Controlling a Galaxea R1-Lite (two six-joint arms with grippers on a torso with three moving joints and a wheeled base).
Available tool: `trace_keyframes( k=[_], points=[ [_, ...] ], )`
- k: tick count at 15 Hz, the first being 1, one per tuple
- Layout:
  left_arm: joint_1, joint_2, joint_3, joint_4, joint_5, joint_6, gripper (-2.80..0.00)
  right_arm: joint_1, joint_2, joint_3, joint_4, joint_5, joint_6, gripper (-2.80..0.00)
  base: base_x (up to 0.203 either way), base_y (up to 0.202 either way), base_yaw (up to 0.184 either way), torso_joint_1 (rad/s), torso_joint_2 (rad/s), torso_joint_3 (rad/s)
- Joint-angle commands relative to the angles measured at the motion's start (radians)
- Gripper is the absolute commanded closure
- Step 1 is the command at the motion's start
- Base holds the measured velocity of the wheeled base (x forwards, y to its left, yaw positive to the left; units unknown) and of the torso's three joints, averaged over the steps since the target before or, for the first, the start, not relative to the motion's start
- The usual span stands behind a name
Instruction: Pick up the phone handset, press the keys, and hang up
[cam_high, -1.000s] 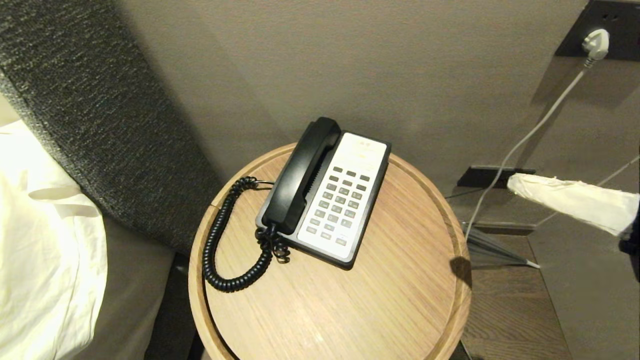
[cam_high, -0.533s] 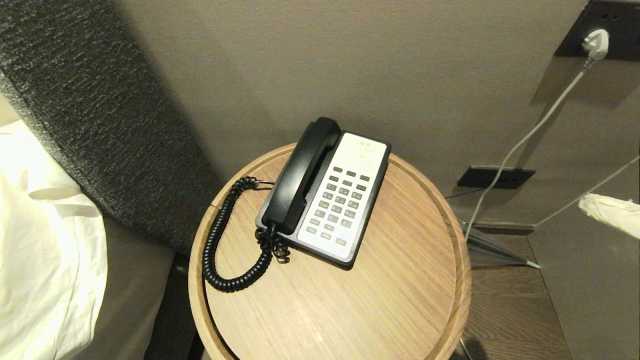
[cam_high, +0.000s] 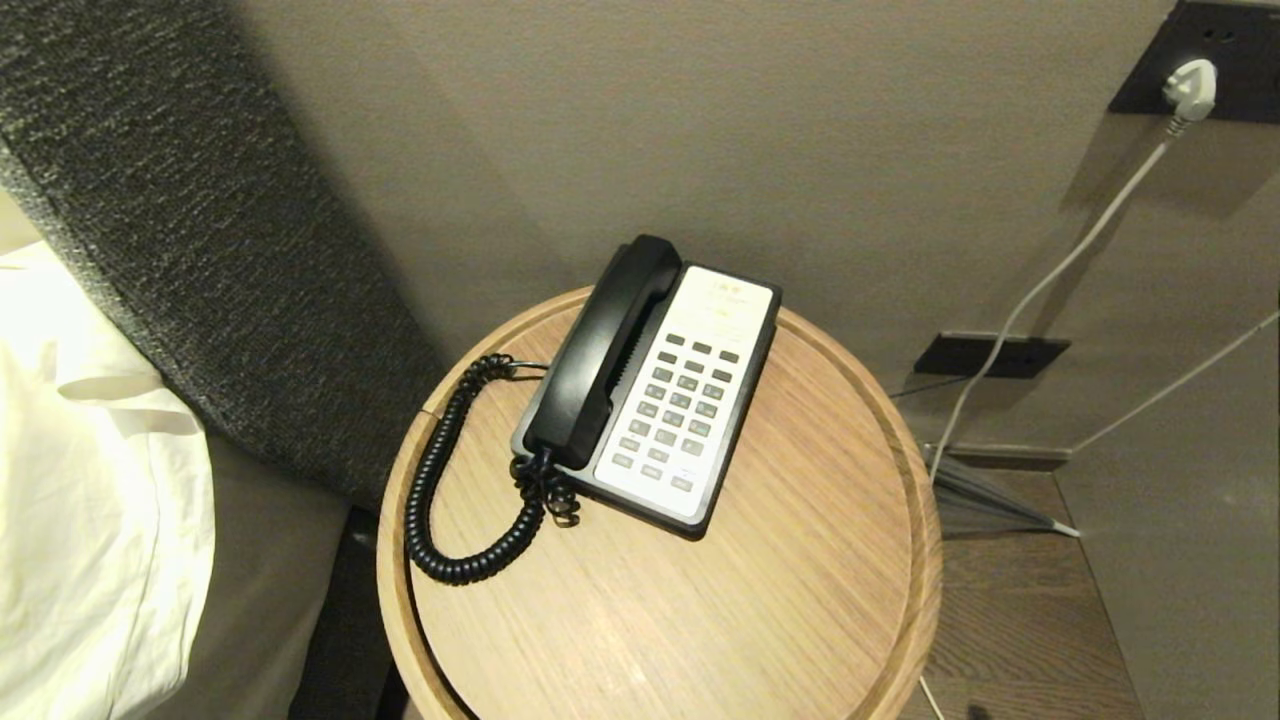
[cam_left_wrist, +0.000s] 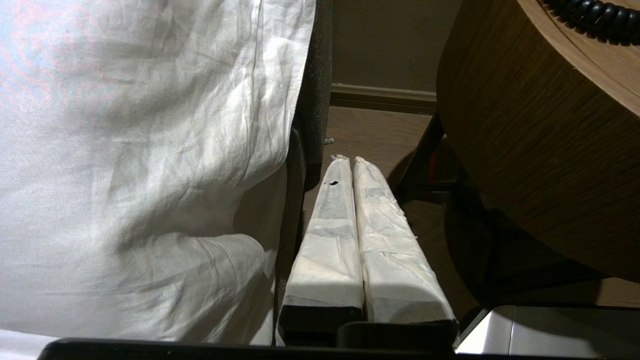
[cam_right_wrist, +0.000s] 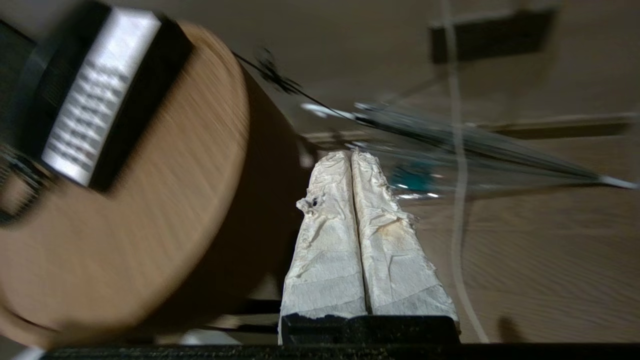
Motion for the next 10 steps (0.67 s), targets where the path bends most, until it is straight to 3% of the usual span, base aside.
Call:
trace_keyframes(
  k=[1, 4, 7, 10],
  points=[
    [0.000, -0.002, 0.000, 0.000, 0.000, 0.000, 0.00, -0.159, -0.313, 0.228, -0.011, 0.082, -0.082, 0.00, 0.000, 0.000, 0.000, 0.000, 0.00, 0.000],
    [0.000, -0.002, 0.000, 0.000, 0.000, 0.000, 0.00, -0.224, -0.426, 0.447, -0.045, 0.055, -0.188, 0.00, 0.000, 0.000, 0.000, 0.000, 0.00, 0.000],
    [0.000, -0.002, 0.000, 0.000, 0.000, 0.000, 0.00, -0.232, -0.461, 0.451, -0.042, 0.053, -0.278, 0.00, 0.000, 0.000, 0.000, 0.000, 0.00, 0.000],
    [0.000, -0.002, 0.000, 0.000, 0.000, 0.000, 0.00, -0.232, -0.461, 0.451, -0.041, 0.050, -0.259, 0.00, 0.000, 0.000, 0.000, 0.000, 0.00, 0.000]
  ],
)
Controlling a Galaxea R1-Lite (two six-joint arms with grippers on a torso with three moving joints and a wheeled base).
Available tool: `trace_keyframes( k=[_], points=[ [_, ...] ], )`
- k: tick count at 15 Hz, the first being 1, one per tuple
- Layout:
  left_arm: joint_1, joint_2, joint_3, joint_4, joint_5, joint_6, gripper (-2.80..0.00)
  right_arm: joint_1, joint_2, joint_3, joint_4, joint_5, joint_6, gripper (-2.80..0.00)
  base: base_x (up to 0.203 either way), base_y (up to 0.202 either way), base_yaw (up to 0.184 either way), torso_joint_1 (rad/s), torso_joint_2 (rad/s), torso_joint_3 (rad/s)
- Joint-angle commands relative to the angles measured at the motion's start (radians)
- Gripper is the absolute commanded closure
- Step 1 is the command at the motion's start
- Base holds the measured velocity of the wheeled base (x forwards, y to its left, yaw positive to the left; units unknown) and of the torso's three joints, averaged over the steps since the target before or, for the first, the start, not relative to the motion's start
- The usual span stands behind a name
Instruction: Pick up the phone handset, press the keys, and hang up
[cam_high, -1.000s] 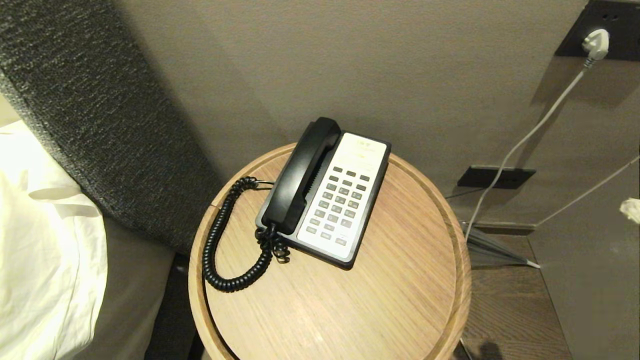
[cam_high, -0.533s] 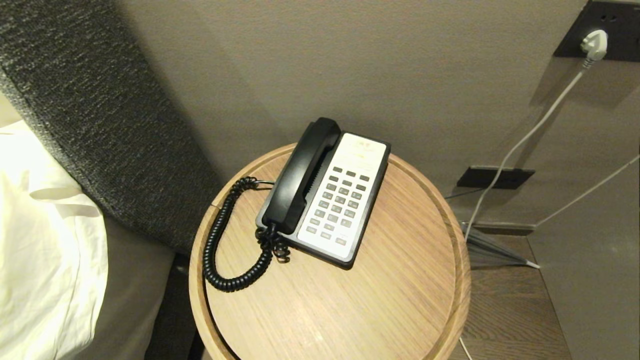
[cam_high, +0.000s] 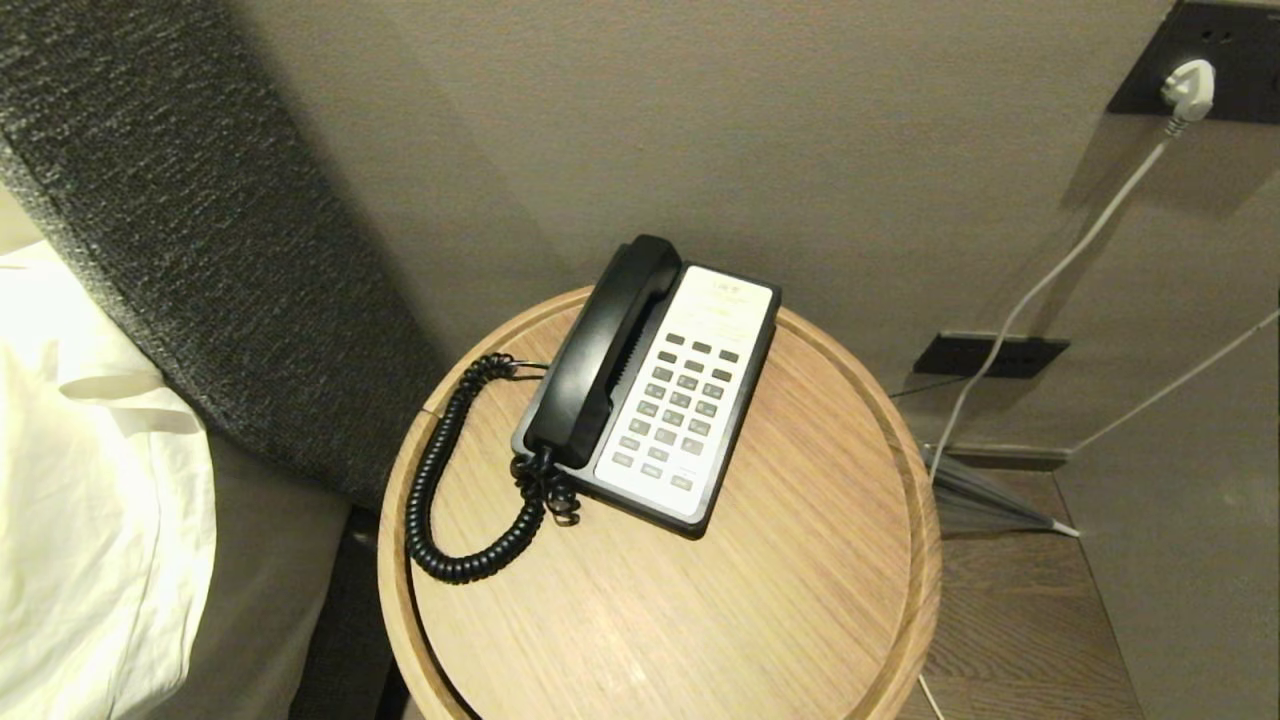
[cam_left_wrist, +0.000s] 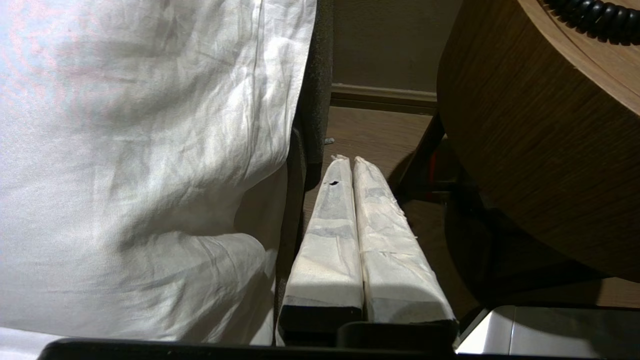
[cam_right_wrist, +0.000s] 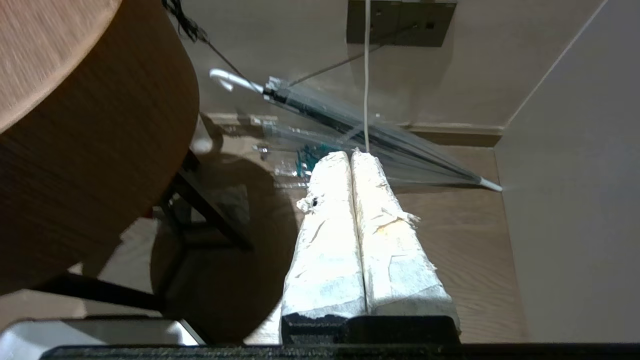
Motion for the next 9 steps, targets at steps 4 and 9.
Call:
trace_keyframes(
  k=[4, 9],
  points=[
    [0.000, -0.002, 0.000, 0.000, -0.001, -0.002, 0.00, -0.001, -0.015, 0.023, -0.005, -0.003, 0.037, 0.00, 0.000, 0.000, 0.000, 0.000, 0.00, 0.000],
    [0.000, -0.002, -0.002, 0.000, 0.002, 0.003, 0.00, -0.001, -0.015, 0.023, -0.005, -0.005, 0.053, 0.00, 0.000, 0.000, 0.000, 0.000, 0.00, 0.000]
  ],
)
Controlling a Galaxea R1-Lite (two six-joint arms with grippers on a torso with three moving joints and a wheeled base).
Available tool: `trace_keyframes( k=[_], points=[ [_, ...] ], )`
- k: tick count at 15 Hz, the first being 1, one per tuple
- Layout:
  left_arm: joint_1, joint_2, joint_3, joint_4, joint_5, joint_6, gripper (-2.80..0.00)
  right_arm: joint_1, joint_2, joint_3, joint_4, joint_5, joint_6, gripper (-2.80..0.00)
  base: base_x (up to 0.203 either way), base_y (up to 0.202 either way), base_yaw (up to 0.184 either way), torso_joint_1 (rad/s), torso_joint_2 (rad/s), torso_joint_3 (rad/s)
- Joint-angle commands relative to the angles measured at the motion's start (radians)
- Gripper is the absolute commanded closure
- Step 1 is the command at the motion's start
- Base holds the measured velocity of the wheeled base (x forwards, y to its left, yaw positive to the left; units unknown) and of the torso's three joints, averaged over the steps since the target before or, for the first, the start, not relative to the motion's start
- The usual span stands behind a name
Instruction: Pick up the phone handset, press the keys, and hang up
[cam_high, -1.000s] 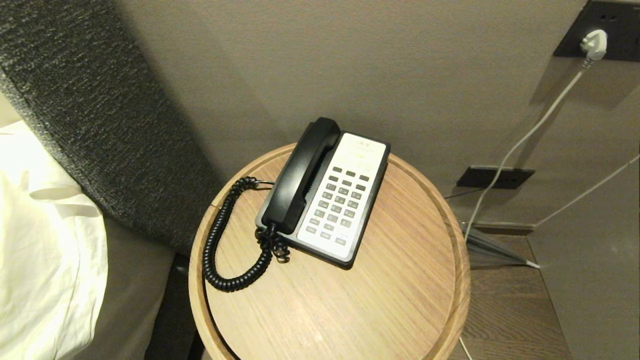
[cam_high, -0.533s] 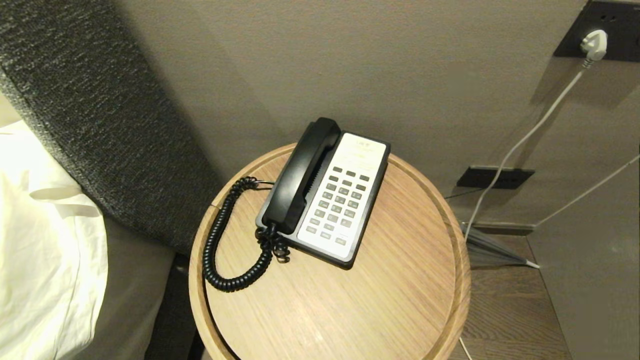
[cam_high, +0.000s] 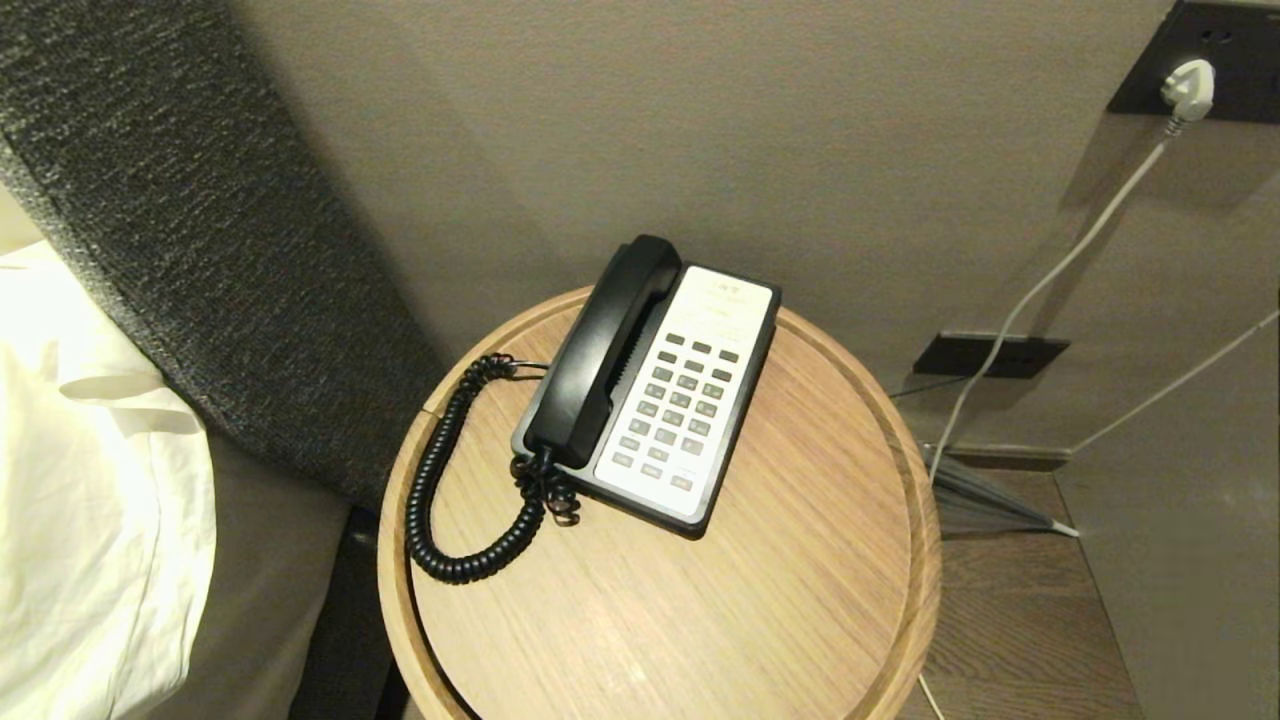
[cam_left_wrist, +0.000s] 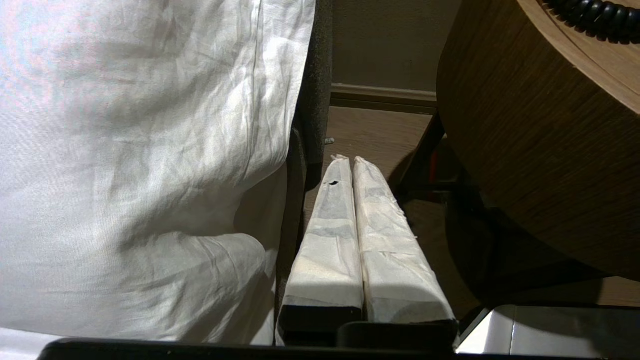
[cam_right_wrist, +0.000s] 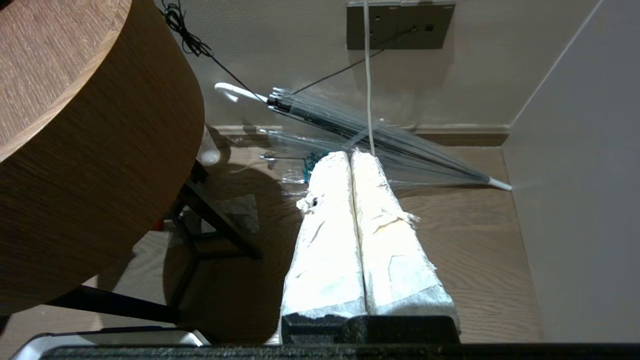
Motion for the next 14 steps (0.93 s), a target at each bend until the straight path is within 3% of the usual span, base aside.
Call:
trace_keyframes(
  k=[1, 14],
  points=[
    [0.000, -0.002, -0.002, 0.002, 0.000, 0.001, 0.00, 0.000, 0.005, 0.021, -0.002, 0.001, -0.001, 0.00, 0.000, 0.000, 0.000, 0.000, 0.00, 0.000],
    [0.000, -0.002, 0.000, 0.001, 0.000, 0.007, 0.00, 0.000, 0.005, 0.021, -0.002, 0.000, 0.004, 0.00, 0.000, 0.000, 0.000, 0.000, 0.00, 0.000]
  ],
)
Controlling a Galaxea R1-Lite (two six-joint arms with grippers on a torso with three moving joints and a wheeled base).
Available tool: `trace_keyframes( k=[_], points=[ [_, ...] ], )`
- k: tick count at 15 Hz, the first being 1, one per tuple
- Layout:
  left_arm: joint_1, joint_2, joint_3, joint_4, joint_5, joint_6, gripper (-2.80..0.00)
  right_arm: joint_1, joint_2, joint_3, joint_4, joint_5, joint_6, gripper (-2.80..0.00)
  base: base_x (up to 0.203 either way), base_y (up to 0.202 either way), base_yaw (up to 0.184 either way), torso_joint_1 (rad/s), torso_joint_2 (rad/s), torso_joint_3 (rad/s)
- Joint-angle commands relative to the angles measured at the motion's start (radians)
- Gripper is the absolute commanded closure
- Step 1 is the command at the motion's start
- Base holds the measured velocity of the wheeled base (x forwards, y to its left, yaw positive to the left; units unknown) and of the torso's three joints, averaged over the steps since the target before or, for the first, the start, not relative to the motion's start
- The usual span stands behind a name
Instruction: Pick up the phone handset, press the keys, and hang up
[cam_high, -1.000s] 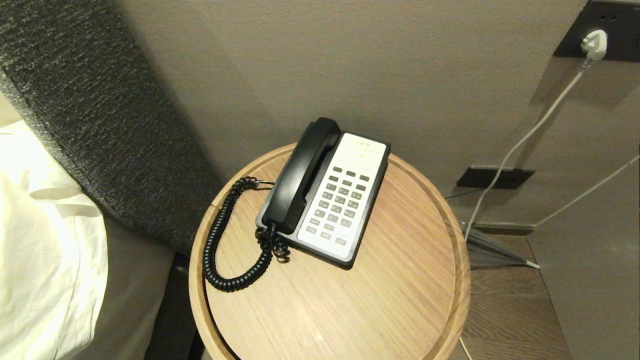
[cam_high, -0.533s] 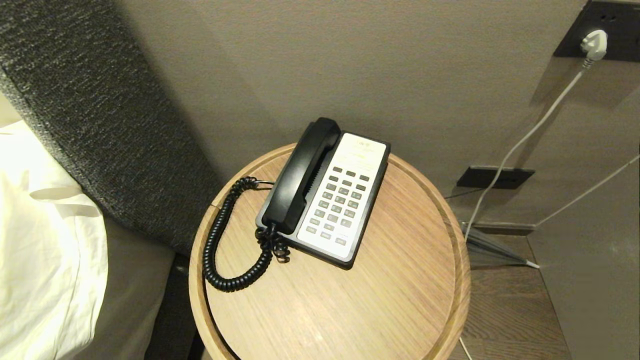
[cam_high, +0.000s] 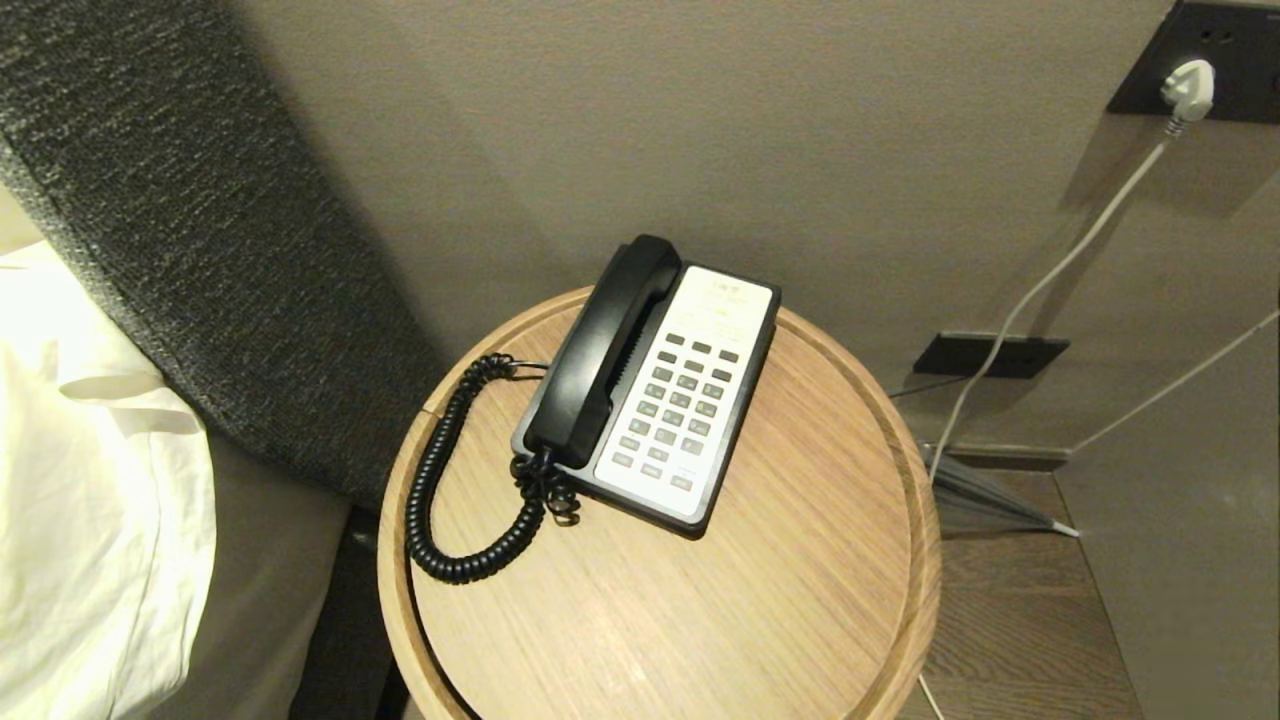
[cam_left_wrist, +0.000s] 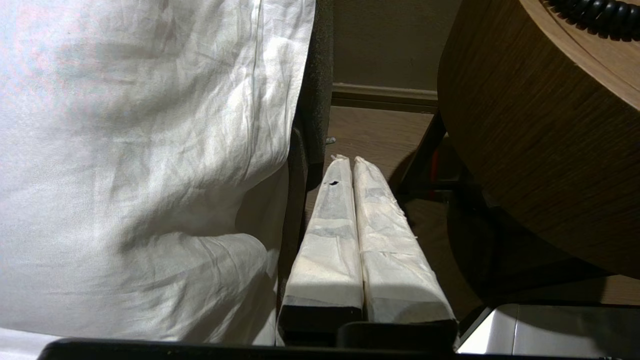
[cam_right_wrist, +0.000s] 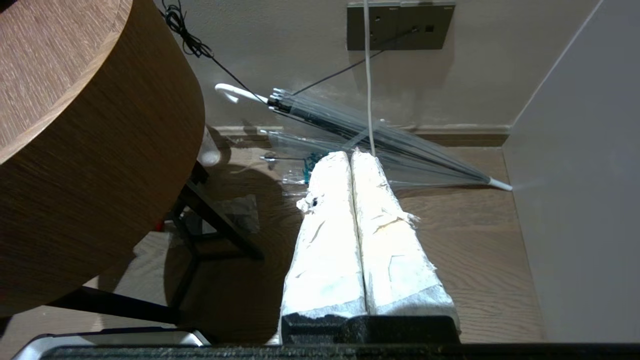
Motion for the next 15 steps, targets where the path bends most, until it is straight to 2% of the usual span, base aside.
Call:
trace_keyframes(
  k=[1, 8, 15],
  points=[
    [0.000, -0.002, 0.000, -0.001, 0.001, 0.000, 0.00, 0.000, 0.004, 0.021, 0.000, 0.001, 0.001, 0.00, 0.000, 0.000, 0.000, 0.000, 0.00, 0.000],
    [0.000, -0.002, 0.001, -0.001, -0.001, -0.014, 0.00, 0.000, 0.004, 0.021, 0.000, 0.001, 0.001, 0.00, 0.000, 0.000, 0.000, 0.000, 0.00, 0.014],
    [0.000, -0.002, 0.001, -0.003, 0.001, -0.019, 0.00, 0.000, 0.004, 0.021, 0.000, 0.001, 0.003, 0.00, 0.000, 0.000, 0.000, 0.001, 0.00, 0.184]
  ],
)
